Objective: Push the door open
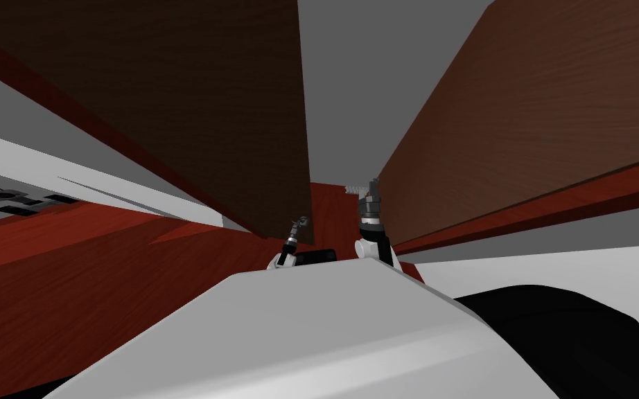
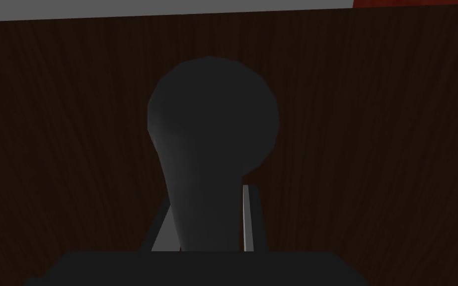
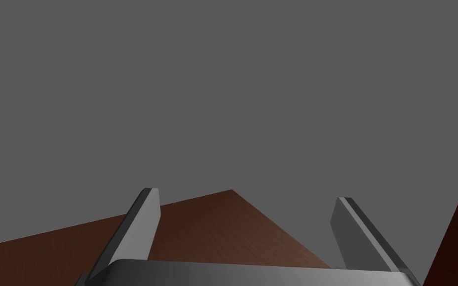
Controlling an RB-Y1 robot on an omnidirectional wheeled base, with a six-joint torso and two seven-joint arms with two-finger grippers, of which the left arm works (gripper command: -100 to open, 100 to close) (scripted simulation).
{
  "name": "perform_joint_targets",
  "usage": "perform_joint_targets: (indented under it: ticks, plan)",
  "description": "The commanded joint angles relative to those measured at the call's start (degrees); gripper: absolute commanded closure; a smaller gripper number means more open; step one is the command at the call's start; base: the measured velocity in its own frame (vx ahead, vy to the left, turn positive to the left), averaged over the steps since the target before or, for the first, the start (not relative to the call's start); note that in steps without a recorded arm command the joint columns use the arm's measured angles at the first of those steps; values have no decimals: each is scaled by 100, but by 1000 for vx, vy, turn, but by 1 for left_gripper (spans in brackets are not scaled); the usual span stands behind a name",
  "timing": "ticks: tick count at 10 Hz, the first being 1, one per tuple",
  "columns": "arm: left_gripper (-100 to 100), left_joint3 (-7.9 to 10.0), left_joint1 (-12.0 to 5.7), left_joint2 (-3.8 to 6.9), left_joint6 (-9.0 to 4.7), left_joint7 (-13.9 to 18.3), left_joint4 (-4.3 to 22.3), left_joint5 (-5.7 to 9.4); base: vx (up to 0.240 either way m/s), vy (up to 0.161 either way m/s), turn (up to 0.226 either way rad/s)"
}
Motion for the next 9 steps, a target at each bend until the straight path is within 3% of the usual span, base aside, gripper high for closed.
perform_joint_targets:
  ticks: [1,6,9]
  plan:
    - [100,-9,33,2,-7,2,13,-3,0,0,0]
    - [100,314,-71,157,-3,-90,82,119,145,-78,43]
    - [100,389,-89,178,-4,-112,101,147,120,-61,15]
